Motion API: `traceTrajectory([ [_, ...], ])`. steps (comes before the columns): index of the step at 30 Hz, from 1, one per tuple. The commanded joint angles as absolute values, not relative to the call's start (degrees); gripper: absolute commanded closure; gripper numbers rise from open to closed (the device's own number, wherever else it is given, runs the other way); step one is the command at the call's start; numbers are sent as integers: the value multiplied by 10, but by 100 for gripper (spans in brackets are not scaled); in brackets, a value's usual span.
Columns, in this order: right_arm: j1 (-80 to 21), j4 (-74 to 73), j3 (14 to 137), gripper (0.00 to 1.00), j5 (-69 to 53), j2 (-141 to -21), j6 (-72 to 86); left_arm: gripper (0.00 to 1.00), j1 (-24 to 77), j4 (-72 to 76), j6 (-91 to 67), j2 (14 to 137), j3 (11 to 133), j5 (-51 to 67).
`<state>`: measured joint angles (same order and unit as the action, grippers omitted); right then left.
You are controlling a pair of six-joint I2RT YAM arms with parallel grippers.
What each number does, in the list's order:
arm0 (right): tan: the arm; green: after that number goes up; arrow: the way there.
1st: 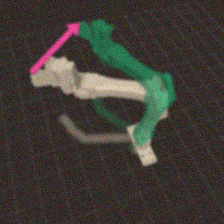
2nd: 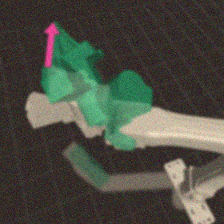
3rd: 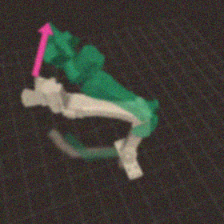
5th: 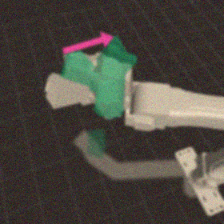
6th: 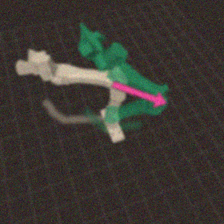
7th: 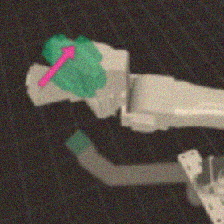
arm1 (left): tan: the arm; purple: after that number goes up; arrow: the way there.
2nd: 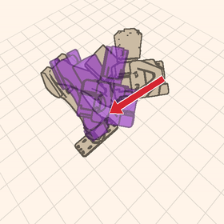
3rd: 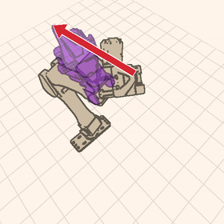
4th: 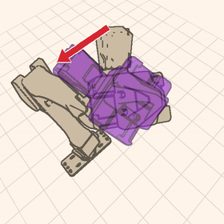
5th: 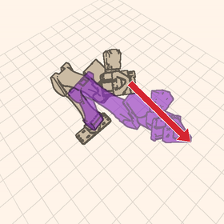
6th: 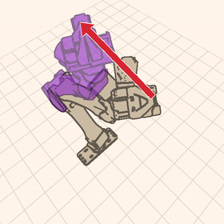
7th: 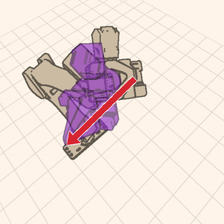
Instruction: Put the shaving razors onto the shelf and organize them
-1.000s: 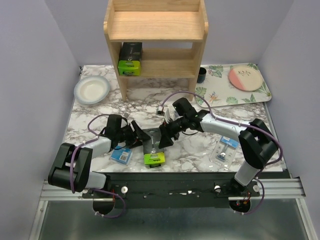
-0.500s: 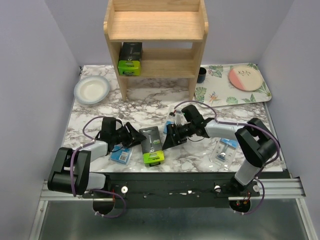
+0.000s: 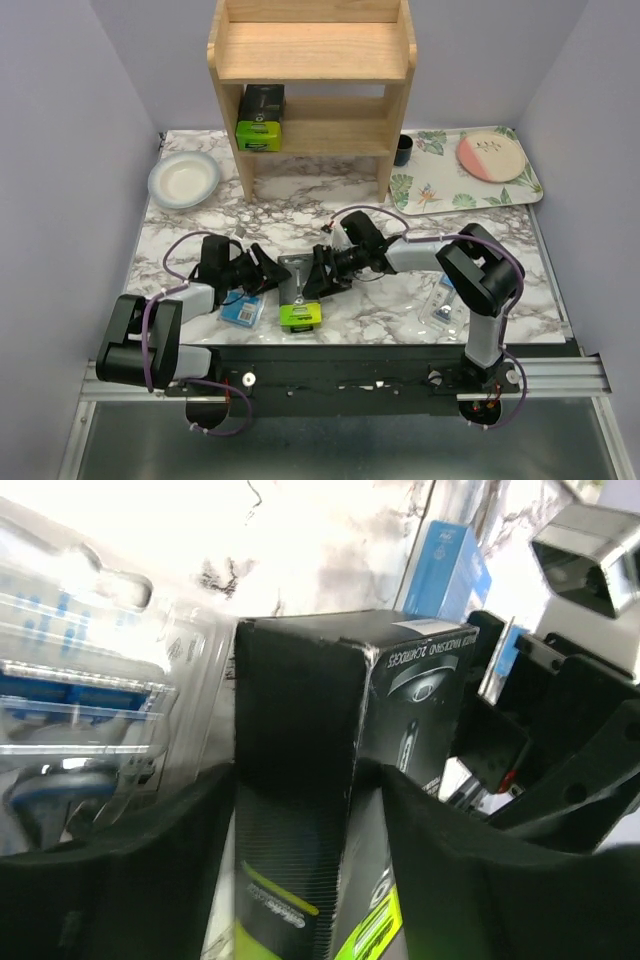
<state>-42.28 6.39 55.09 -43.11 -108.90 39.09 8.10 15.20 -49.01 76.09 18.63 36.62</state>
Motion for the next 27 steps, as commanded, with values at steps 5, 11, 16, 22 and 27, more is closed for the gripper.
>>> traceTrajectory([
  [5, -453, 103, 615, 43, -432, -1129, 422, 2, 107, 86, -492, 727, 155, 288],
  [11, -455, 102, 632, 63, -439, -1107, 395, 2, 124, 128, -508, 729, 154, 316],
  [16, -456, 125, 606, 82, -451, -1080, 374, 2, 125, 206, -546, 744, 169, 368],
  [22, -454, 55, 611, 98, -429, -1034, 296, 2, 120, 103, -529, 719, 202, 317],
  [27, -443, 6, 614, 99, -415, -994, 237, 2, 109, 29, -512, 669, 203, 298],
])
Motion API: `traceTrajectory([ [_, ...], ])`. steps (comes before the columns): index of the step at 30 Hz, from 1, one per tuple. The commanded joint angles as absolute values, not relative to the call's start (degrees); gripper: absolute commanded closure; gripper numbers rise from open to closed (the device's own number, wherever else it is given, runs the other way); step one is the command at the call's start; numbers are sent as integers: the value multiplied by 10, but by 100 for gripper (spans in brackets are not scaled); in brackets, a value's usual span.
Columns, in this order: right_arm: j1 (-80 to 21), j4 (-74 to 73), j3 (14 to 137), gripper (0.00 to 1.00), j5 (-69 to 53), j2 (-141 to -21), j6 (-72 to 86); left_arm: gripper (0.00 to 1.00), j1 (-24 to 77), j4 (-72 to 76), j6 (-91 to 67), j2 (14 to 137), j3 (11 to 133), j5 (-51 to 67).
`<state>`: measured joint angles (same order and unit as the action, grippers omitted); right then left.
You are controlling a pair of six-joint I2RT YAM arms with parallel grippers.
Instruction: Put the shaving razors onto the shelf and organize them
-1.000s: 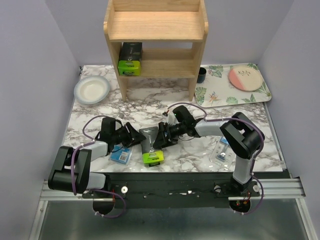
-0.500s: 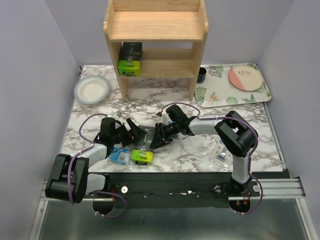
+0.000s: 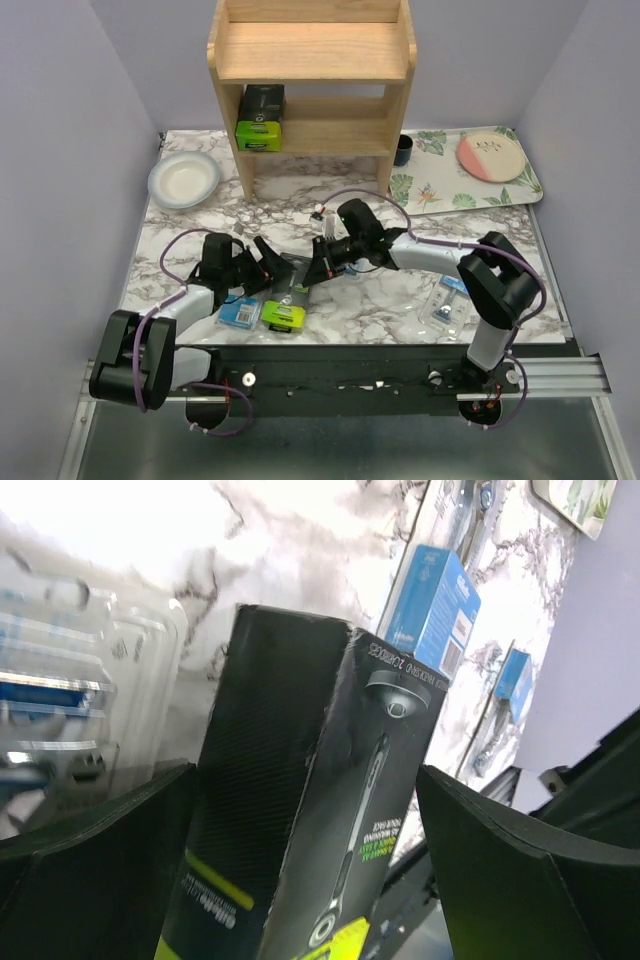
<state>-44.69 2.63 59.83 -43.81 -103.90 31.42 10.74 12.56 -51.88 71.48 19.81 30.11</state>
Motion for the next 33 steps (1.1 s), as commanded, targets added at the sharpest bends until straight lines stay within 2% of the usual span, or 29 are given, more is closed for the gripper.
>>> traceTrajectory([
  [1, -439, 4, 613, 99, -417, -992, 233, 2, 108, 32, -513, 658, 200, 296],
  [6, -437, -25, 624, 99, -412, -998, 215, 2, 105, 57, -519, 666, 181, 299],
  [7, -436, -39, 621, 95, -389, -992, 209, 2, 105, 55, -516, 676, 185, 301],
  [8, -435, -53, 616, 89, -382, -984, 205, 2, 105, 54, -512, 678, 188, 302],
  [9, -430, -63, 610, 79, -375, -975, 207, 5, 105, 47, -510, 682, 192, 305],
  [10, -428, -75, 592, 52, -348, -955, 215, 6, 105, 37, -504, 689, 193, 301],
  [11, -426, -96, 580, 43, -338, -943, 235, 9, 105, 32, -501, 692, 192, 299],
  [13, -415, -104, 555, 31, -358, -921, 252, 18, 105, 43, -490, 696, 185, 305],
  [15, -397, -84, 517, 27, -394, -921, 279, 26, 106, 87, -497, 711, 179, 319],
  [16, -393, -75, 505, 22, -410, -922, 291, 27, 106, 96, -504, 731, 182, 328],
  [23, -363, 50, 445, 21, -433, -943, 377, 42, 84, 199, -595, 861, 216, 383],
  [30, -352, 107, 477, 20, -453, -1002, 459, 48, 75, 259, -655, 941, 255, 436],
  [33, -352, 98, 497, 19, -439, -1030, 461, 52, 65, 220, -630, 954, 237, 406],
])
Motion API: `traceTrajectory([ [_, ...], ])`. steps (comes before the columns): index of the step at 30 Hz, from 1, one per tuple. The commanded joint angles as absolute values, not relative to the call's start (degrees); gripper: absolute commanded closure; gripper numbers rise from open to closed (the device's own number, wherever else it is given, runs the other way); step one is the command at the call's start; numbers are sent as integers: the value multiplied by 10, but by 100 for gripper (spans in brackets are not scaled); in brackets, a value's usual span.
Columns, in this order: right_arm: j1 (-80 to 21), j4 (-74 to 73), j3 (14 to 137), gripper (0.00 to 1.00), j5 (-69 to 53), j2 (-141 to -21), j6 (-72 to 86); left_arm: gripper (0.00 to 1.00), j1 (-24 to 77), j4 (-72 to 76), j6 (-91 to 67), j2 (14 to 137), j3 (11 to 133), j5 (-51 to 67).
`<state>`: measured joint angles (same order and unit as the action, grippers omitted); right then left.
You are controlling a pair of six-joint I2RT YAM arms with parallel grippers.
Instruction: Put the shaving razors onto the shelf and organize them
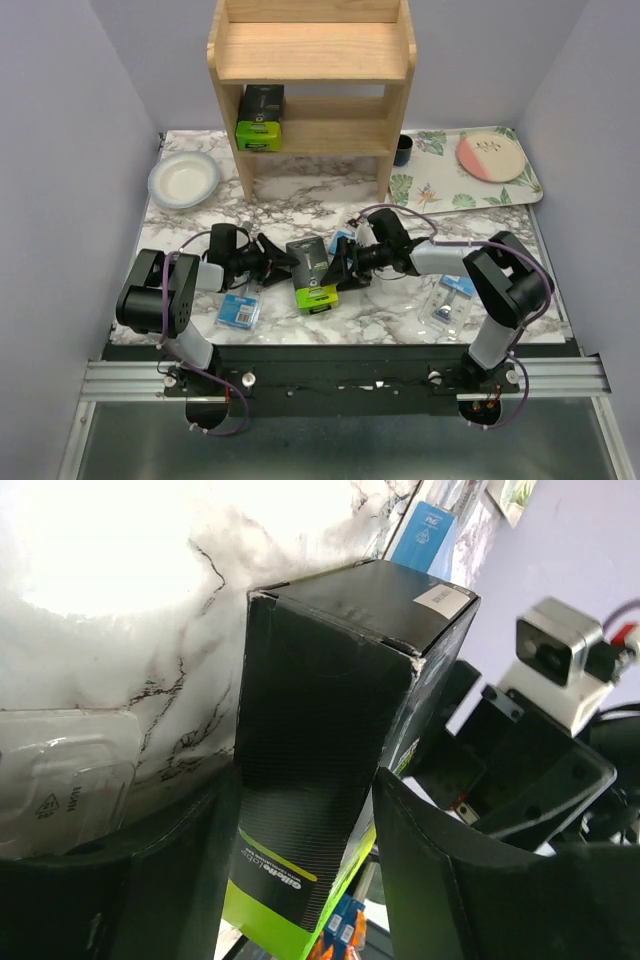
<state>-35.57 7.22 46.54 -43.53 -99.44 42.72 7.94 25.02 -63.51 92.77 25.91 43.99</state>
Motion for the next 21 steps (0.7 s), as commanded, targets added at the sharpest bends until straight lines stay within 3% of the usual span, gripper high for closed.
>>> traceTrajectory([
  [1, -352, 92, 502, 19, -434, -1032, 459, 54, 65, 208, -601, 955, 236, 398],
  [3, -351, 67, 508, 19, -418, -1034, 448, 61, 62, 159, -579, 951, 237, 388],
  [9, -334, 50, 490, 19, -410, -1025, 439, 69, 41, 89, -536, 890, 230, 353],
  [15, -334, 70, 477, 19, -400, -1020, 440, 65, 33, 37, -488, 840, 215, 305],
  [17, -335, 80, 477, 19, -397, -1021, 439, 58, 26, 24, -468, 817, 207, 294],
  [18, -336, 80, 478, 19, -396, -1023, 438, 47, 19, 22, -452, 808, 203, 294],
  [21, -337, 80, 482, 19, -392, -1025, 434, 37, 12, 2, -446, 769, 227, 294],
])
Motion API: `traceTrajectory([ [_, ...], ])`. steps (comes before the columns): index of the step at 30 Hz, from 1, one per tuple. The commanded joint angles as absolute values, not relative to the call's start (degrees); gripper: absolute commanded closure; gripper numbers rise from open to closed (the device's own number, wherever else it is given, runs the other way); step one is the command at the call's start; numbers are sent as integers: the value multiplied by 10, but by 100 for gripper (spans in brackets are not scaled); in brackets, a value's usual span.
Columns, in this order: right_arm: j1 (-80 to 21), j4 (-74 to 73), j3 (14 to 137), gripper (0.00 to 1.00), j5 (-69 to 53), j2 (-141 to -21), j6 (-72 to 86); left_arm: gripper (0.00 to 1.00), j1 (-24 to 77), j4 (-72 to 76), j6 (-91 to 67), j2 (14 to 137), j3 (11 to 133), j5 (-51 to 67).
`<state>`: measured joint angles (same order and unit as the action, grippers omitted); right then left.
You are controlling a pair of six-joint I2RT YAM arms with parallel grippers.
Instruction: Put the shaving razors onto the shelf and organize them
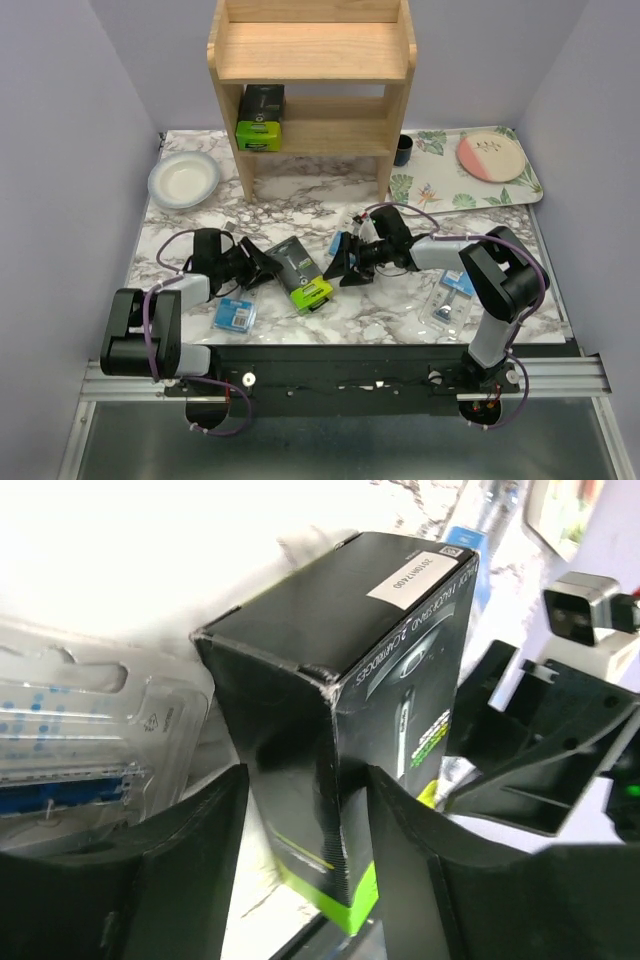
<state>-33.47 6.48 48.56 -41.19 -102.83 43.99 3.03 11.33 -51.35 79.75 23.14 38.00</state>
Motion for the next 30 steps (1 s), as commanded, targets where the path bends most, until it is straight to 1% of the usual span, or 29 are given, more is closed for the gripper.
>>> traceTrajectory([
  [1, -339, 79, 483, 19, -392, -1025, 432, 36, 12, -17, -450, 753, 239, 294],
  [3, -340, 75, 483, 19, -389, -1024, 430, 36, 12, -73, -457, 740, 277, 285],
  [6, -342, 69, 483, 19, -387, -1023, 423, 41, 12, -140, -468, 730, 308, 268],
  [8, -343, 69, 483, 19, -385, -1023, 418, 45, 12, -153, -482, 730, 311, 269],
  [9, -345, 68, 483, 19, -384, -1022, 417, 49, 13, -154, -487, 731, 312, 268],
  [11, -345, 63, 486, 19, -381, -1022, 413, 51, 15, -153, -490, 737, 314, 267],
  [12, -345, 63, 488, 19, -381, -1022, 411, 54, 15, -149, -492, 741, 313, 272],
  [17, -352, 64, 492, 19, -375, -1027, 409, 58, 25, -77, -506, 779, 309, 310],
  [20, -359, 71, 494, 19, -374, -1029, 414, 70, 30, -34, -498, 810, 309, 330],
  [21, -361, 73, 496, 19, -375, -1029, 417, 82, 26, -58, -491, 816, 312, 317],
  [24, -365, 78, 500, 19, -381, -1029, 426, 97, -18, -95, -466, 822, 307, 315],
  [25, -366, 79, 503, 19, -383, -1029, 428, 100, -32, -100, -460, 818, 299, 322],
  [30, -382, 78, 523, 18, -383, -1043, 434, 100, -40, -142, -430, 780, 286, 316],
])
